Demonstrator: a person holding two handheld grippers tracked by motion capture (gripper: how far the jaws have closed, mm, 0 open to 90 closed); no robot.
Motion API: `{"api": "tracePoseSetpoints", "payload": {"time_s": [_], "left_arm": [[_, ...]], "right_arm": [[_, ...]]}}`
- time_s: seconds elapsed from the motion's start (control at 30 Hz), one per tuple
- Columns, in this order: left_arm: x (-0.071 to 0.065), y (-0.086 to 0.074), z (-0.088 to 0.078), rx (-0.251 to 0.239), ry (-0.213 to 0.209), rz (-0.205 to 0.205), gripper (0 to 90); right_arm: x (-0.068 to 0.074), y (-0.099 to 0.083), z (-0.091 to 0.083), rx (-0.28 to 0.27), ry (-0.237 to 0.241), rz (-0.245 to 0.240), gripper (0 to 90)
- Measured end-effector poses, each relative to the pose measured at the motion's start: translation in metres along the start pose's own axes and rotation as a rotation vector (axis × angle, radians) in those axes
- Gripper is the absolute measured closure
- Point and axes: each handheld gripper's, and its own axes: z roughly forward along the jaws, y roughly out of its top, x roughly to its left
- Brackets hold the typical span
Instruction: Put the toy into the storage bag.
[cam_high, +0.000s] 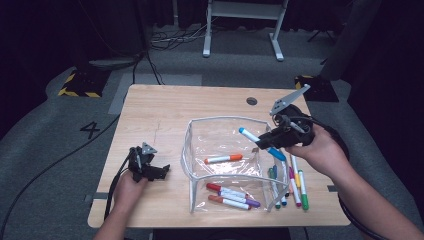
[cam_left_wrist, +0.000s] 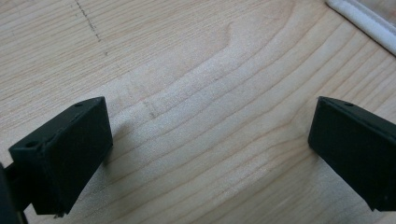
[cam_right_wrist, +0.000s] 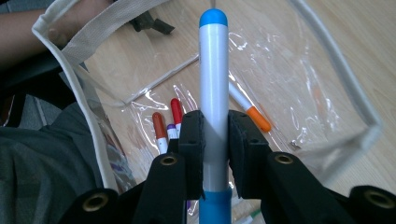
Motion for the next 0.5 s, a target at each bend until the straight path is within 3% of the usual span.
{"api": "tracePoseSetpoints", "payload": {"time_s": [0.23, 0.5], "left_arm": [[0.000, 0.000, 0.000, -0.001, -0.001, 0.002, 0.0], [0.000, 0.000, 0.000, 0.000, -0.001, 0.001, 0.0]], "right_arm": [[0.002, 0.016, 0.033, 0.063, 0.030, -0.024, 76.0], [0.005, 0.017, 0.073, 0.156, 0.069, -0.044, 76.1]]}}
